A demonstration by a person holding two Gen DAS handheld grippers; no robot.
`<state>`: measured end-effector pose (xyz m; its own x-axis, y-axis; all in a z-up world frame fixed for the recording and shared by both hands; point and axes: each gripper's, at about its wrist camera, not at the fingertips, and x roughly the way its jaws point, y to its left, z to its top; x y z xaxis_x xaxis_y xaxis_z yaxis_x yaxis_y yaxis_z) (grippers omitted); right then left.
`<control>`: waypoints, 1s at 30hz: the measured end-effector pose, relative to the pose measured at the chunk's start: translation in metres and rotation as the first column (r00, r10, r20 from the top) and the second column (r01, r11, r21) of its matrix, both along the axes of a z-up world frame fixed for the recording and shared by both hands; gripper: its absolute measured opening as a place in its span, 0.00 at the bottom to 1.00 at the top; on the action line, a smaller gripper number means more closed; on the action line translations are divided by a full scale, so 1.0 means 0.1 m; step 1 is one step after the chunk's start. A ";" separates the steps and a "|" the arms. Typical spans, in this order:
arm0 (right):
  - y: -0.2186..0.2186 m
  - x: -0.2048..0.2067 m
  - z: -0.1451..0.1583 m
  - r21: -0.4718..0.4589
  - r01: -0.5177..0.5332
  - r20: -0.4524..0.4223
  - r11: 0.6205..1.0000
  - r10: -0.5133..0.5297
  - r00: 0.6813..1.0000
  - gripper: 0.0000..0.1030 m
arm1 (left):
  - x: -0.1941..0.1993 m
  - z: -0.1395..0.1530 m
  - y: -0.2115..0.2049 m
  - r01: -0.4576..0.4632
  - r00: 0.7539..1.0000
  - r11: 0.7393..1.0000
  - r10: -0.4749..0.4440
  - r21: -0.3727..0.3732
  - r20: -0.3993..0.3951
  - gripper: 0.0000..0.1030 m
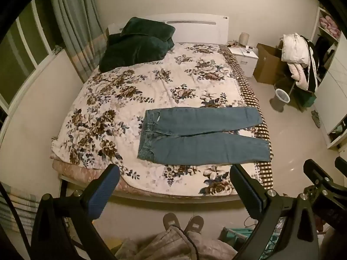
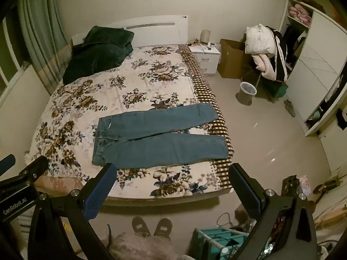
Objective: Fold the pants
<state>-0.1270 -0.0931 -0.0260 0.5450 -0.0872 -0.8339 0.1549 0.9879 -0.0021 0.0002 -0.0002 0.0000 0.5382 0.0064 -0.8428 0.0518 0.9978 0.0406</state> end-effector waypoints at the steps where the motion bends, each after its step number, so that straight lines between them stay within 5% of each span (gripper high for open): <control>1: -0.01 0.01 0.00 0.003 0.001 -0.003 1.000 -0.001 1.000 1.00 | 0.00 0.00 0.00 0.001 1.000 1.000 -0.001 -0.001 0.000 1.00; 30: 0.00 0.02 -0.03 -0.003 -0.009 -0.007 1.000 0.009 1.000 1.00 | 0.01 0.00 0.00 0.000 1.000 1.000 0.000 -0.011 0.001 1.00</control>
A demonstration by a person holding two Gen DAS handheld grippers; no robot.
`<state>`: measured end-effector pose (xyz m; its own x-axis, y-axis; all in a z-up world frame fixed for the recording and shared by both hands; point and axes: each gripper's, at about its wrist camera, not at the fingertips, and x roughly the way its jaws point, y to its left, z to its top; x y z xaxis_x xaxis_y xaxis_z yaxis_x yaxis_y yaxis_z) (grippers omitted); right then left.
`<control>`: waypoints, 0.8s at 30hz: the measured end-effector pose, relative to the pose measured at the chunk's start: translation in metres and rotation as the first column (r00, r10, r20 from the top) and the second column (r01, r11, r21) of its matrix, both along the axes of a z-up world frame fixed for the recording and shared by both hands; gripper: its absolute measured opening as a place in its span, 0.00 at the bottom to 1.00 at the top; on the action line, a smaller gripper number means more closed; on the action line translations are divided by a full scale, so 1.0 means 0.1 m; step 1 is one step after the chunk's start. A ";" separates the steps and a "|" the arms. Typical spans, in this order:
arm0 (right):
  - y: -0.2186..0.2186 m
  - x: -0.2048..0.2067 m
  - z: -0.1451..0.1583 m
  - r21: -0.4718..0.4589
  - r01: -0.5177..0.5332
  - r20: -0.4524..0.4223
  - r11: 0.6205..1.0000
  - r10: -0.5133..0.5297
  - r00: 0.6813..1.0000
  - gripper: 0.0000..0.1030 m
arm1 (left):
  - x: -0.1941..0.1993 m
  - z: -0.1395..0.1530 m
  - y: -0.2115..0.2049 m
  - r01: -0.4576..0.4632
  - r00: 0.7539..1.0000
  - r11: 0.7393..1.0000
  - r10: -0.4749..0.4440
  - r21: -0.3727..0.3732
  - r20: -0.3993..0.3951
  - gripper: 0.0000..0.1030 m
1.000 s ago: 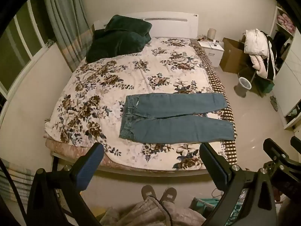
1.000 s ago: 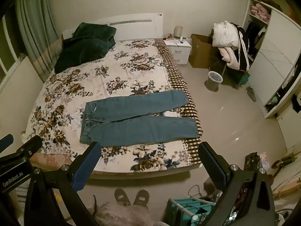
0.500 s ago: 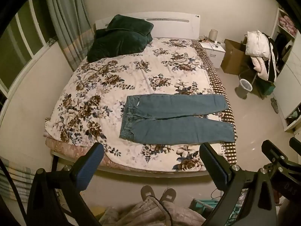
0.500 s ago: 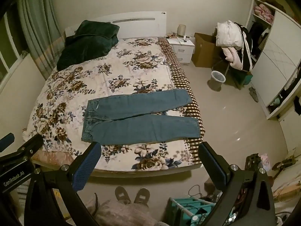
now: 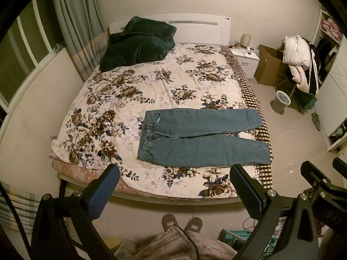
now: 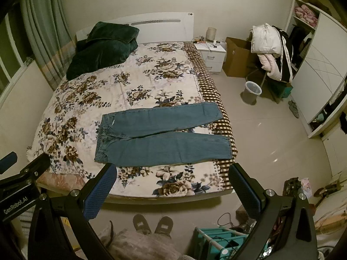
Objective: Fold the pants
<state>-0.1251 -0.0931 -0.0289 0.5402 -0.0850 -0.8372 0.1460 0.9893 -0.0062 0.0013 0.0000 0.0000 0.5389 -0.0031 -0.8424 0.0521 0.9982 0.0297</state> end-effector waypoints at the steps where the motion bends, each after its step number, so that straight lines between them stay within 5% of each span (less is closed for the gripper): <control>1: -0.01 0.01 0.01 -0.001 -0.002 -0.001 1.000 0.002 1.000 1.00 | 0.00 0.00 0.00 -0.001 1.000 1.000 0.001 0.002 0.001 1.00; 24: 0.15 0.19 -0.03 0.014 -0.018 -0.013 1.000 0.018 1.000 1.00 | 0.03 0.00 0.03 -0.001 1.000 1.000 0.001 0.002 0.001 1.00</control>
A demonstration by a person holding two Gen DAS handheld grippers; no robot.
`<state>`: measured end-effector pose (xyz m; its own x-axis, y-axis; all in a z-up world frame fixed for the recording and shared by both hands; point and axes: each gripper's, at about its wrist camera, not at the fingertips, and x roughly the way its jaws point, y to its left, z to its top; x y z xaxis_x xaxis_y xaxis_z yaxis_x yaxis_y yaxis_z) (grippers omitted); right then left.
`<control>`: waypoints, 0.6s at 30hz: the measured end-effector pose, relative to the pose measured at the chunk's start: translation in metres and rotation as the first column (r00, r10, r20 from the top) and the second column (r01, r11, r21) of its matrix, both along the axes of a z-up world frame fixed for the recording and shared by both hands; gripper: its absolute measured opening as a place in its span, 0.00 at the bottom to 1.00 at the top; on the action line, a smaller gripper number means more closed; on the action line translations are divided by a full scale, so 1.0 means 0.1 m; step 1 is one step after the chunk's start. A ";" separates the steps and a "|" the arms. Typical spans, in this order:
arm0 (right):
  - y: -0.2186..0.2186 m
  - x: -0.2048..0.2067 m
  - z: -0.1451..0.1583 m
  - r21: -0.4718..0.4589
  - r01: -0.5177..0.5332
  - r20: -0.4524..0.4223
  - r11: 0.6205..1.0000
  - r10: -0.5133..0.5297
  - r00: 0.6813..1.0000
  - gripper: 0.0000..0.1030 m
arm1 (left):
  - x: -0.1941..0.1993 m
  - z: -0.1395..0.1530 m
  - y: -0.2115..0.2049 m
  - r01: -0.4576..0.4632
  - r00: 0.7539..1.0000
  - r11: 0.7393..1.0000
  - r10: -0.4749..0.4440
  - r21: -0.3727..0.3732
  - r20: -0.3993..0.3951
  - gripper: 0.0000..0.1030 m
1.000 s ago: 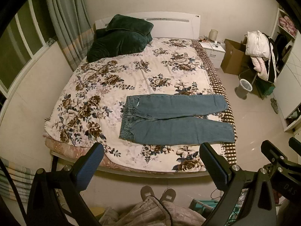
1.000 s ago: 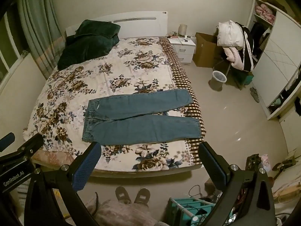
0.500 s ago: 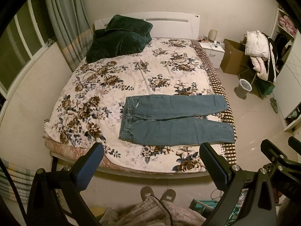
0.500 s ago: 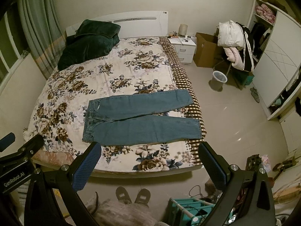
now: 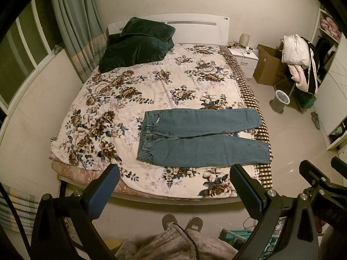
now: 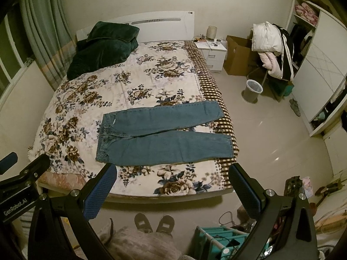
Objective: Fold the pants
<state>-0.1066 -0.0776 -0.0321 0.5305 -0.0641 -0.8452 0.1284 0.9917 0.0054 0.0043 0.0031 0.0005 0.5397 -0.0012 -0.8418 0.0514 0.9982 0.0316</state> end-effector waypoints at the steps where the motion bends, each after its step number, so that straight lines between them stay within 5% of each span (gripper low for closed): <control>1: -0.04 -0.02 0.00 0.001 -0.001 0.001 1.000 0.001 1.000 1.00 | 0.00 0.00 0.01 0.000 1.000 1.000 0.000 -0.001 -0.001 1.00; 18: -0.08 -0.05 -0.01 0.005 -0.001 -0.003 1.000 0.001 1.000 1.00 | 0.06 0.01 -0.06 0.000 1.000 1.000 0.000 -0.006 -0.005 1.00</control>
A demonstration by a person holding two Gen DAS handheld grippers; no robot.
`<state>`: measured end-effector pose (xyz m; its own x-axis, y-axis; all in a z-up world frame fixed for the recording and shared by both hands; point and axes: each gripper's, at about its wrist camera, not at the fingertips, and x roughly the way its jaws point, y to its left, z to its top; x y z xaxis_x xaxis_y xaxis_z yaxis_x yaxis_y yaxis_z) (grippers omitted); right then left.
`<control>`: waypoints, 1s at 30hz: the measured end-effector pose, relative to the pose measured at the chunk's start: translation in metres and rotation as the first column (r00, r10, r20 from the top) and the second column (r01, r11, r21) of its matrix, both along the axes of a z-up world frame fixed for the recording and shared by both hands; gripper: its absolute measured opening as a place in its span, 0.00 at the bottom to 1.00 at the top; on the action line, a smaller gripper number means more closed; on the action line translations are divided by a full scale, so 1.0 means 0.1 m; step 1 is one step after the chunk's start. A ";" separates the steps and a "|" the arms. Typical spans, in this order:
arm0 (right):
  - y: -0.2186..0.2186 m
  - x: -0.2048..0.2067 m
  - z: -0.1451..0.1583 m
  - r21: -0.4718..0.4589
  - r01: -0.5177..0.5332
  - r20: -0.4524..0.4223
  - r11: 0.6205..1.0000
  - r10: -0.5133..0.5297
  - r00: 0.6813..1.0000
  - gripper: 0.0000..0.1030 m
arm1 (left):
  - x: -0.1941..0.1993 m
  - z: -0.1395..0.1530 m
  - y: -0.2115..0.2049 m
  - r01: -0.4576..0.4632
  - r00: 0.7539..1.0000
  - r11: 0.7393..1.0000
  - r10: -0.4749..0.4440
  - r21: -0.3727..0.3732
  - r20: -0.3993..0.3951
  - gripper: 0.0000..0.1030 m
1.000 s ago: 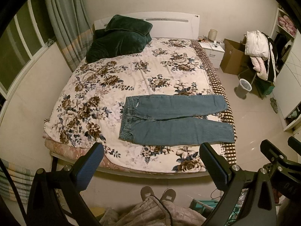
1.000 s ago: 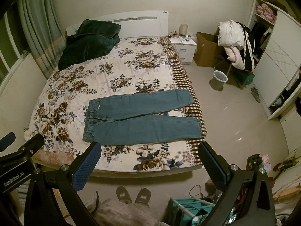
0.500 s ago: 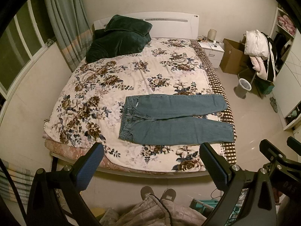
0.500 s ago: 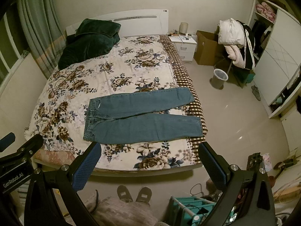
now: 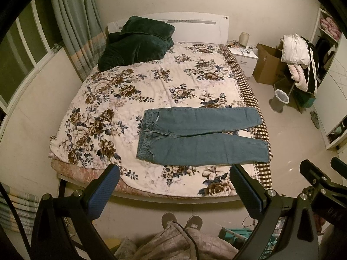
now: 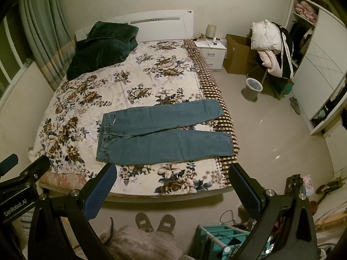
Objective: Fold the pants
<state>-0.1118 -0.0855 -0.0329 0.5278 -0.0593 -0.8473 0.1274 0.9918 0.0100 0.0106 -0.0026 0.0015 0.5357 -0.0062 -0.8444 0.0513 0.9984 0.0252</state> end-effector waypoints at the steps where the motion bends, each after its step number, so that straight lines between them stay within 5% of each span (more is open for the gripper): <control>1: 0.00 0.00 0.00 0.002 0.000 0.001 1.000 0.000 1.000 1.00 | 0.00 0.00 0.00 0.000 1.000 1.000 0.000 -0.001 -0.001 1.00; 30: 0.05 0.09 -0.14 0.019 0.064 -0.011 0.998 -0.064 0.998 1.00 | 0.16 -0.22 -0.06 0.026 1.000 1.000 -0.026 -0.012 0.001 1.00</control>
